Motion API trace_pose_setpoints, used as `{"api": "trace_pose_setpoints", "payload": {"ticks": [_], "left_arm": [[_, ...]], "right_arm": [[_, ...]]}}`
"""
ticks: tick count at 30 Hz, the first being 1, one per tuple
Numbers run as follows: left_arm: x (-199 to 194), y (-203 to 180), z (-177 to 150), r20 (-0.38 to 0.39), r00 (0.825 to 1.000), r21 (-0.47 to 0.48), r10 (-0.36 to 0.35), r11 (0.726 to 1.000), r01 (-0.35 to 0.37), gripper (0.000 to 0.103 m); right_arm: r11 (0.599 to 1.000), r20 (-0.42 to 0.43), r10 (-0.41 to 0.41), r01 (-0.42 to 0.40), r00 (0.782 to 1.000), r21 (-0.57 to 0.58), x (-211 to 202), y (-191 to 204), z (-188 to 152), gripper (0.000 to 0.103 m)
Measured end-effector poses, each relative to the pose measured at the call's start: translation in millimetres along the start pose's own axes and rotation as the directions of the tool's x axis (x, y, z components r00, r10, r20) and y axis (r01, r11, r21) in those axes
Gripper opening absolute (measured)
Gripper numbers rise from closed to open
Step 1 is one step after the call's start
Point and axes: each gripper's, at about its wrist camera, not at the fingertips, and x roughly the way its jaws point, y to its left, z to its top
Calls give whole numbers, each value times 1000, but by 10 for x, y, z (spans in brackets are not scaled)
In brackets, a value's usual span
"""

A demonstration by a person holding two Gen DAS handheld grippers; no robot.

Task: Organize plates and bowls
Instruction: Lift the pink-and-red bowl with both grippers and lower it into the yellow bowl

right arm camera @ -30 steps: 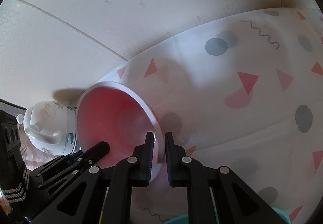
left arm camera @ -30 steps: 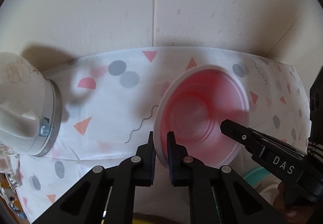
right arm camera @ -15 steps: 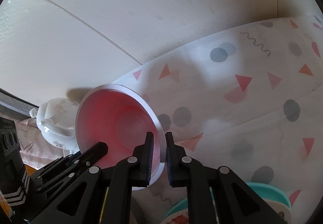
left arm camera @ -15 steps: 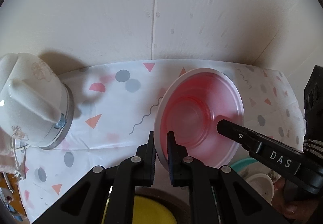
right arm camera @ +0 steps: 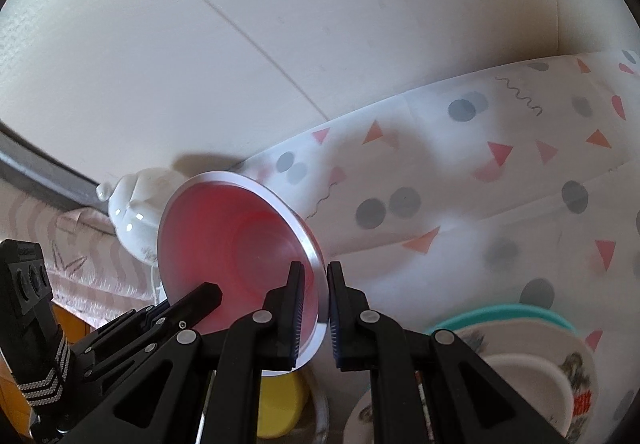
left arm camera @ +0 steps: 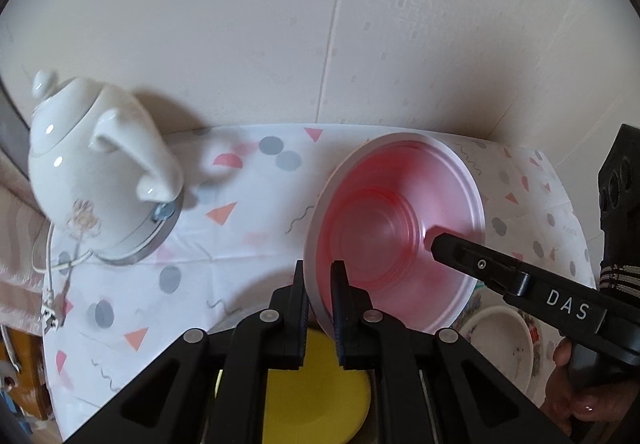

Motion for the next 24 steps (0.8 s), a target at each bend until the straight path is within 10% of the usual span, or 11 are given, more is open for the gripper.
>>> {"api": "trace_pose_setpoints", "payload": {"ticks": [24], "left_arm": [[-212, 566, -680, -68, 998, -99, -20, 995, 13, 11]], "right_arm": [[999, -121, 30, -34, 992, -35, 184, 416, -594, 11]]}}
